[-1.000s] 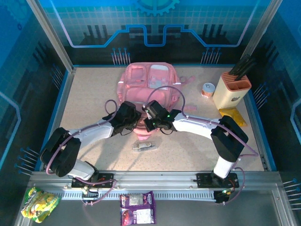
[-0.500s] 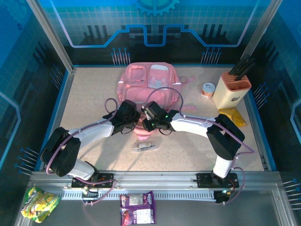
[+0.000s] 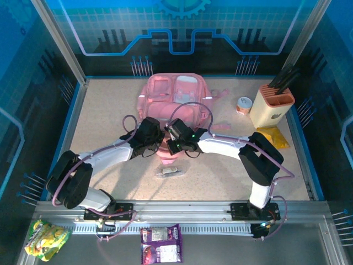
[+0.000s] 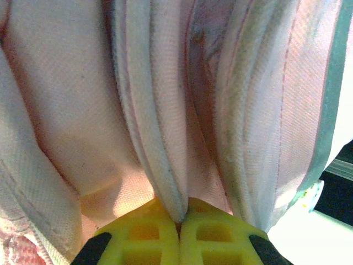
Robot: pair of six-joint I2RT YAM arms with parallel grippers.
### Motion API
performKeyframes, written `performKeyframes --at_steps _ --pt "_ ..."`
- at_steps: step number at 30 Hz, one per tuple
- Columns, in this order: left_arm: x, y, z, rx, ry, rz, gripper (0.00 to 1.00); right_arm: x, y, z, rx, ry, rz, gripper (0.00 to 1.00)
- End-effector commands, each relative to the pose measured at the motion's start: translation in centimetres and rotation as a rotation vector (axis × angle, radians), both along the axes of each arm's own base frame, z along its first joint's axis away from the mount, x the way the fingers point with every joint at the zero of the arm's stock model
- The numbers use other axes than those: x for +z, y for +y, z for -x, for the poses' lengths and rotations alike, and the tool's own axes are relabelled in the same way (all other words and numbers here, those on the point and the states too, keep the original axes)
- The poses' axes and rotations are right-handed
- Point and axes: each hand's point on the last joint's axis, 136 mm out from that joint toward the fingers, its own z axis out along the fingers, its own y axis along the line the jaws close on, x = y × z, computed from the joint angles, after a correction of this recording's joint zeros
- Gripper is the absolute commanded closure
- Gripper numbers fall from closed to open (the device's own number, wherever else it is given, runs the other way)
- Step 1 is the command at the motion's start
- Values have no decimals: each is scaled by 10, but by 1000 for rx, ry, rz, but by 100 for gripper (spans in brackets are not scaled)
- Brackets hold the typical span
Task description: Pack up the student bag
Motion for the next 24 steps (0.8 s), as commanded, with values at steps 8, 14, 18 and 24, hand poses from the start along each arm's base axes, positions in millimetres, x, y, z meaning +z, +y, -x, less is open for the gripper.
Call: performKeyframes --at_steps 8,14,18,24 --pt "60 24 -4 -24 -187 -89 100 13 -46 11 -30 -76 110 100" --pt "67 50 -9 -50 -195 -91 100 3 -97 1 -130 -49 152 100" --pt "77 72 -11 -52 -202 -120 100 9 -115 -6 -167 -53 145 100" --pt "86 97 -22 -58 -216 -166 100 19 -131 -24 -220 -59 130 100"
